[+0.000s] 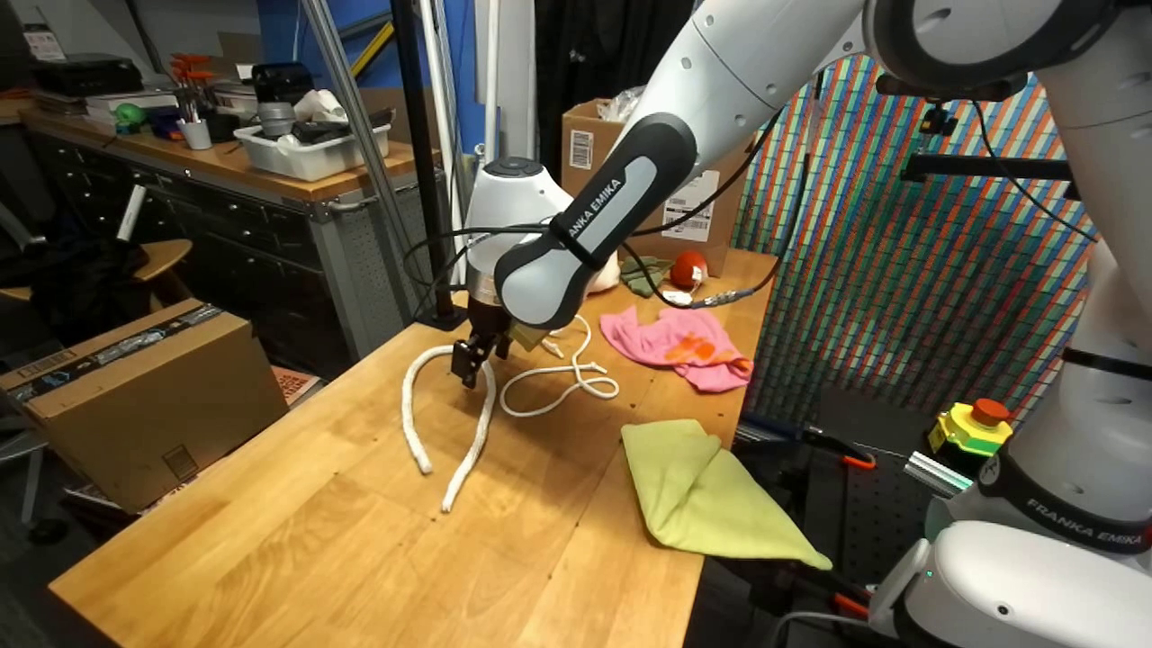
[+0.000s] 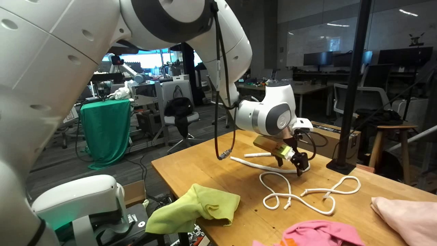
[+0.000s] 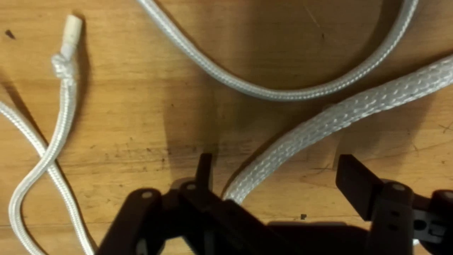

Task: Pick up the clothes from the table and put them around the table.

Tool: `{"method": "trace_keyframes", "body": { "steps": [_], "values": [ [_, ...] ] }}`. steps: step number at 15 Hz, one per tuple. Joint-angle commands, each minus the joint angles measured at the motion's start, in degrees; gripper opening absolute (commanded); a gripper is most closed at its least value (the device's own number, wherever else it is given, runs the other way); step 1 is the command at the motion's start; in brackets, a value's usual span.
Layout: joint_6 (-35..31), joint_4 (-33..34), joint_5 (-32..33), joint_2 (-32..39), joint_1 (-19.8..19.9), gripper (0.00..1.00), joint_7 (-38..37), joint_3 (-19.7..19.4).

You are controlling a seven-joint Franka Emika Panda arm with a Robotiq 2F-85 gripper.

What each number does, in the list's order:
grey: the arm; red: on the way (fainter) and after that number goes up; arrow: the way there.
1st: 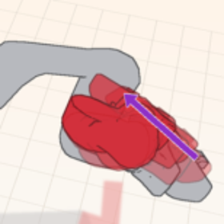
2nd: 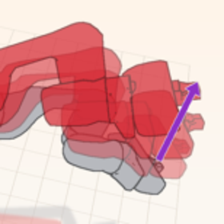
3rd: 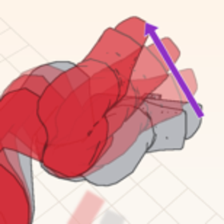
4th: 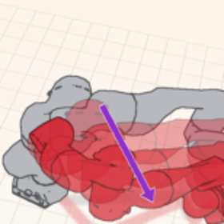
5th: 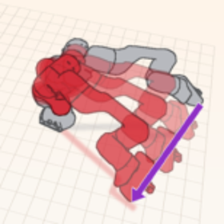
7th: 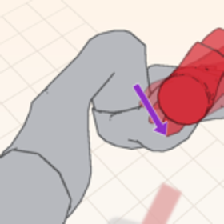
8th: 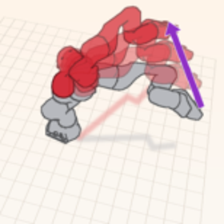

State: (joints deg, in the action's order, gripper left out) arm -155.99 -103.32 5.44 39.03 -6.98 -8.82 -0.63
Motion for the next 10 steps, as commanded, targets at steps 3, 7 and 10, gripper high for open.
{"method": "trace_keyframes", "body": {
  "steps": [3, 7, 10],
  "values": [
    [2.6, 4.1, -1.4, 2.3, 0.7, 0.42, 1.1, 0.2],
    [3.4, 4.8, -1.2, 2.2, 0.5, 0.14, 0.9, -0.1],
    [3.6, 5.0, -1.0, 2.3, 0.3, 0.02, 0.6, -0.2]
  ]
}}
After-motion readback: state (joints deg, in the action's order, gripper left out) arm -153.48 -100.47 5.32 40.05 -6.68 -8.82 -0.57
